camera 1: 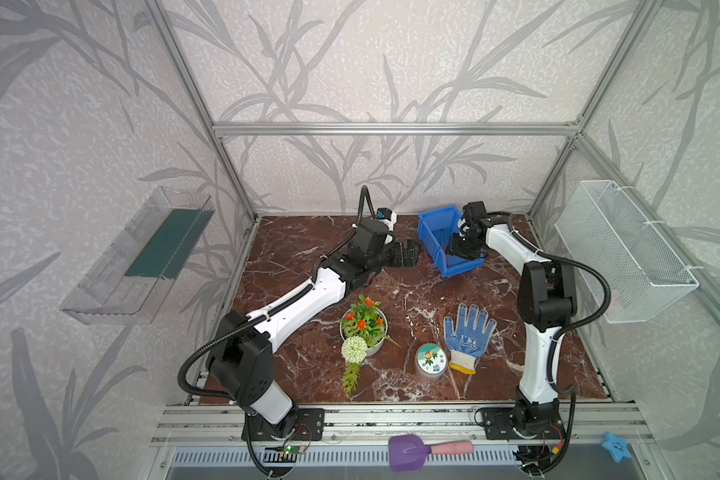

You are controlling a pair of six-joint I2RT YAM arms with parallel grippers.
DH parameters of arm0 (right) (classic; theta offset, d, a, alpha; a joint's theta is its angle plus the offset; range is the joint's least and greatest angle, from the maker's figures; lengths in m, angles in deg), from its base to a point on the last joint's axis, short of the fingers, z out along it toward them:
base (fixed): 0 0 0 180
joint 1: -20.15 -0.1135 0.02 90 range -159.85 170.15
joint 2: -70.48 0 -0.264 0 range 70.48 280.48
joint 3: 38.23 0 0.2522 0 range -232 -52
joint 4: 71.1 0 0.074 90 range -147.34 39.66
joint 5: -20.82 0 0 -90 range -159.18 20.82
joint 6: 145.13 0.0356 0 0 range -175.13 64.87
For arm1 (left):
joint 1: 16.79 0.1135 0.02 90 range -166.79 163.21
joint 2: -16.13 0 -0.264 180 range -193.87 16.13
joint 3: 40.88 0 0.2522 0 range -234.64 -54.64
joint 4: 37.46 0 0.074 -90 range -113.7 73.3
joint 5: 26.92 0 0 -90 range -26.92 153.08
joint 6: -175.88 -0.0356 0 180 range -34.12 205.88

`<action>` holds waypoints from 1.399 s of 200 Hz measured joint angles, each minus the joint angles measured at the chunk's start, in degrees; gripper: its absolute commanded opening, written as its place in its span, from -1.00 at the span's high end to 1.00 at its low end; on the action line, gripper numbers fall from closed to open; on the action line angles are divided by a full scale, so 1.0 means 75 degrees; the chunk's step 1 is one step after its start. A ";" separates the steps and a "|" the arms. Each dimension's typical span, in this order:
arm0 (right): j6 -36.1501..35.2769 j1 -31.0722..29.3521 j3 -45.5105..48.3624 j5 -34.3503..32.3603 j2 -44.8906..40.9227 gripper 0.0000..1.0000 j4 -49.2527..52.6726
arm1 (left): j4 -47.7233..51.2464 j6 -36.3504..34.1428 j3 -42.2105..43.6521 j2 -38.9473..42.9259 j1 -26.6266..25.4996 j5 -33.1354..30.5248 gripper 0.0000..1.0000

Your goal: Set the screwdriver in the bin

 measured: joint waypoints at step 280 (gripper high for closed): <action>-0.1620 -0.0020 0.9489 -0.2836 -0.7877 -0.98 -0.6237 | -0.4995 -0.2226 0.6837 0.3191 0.3392 -0.7994 -0.99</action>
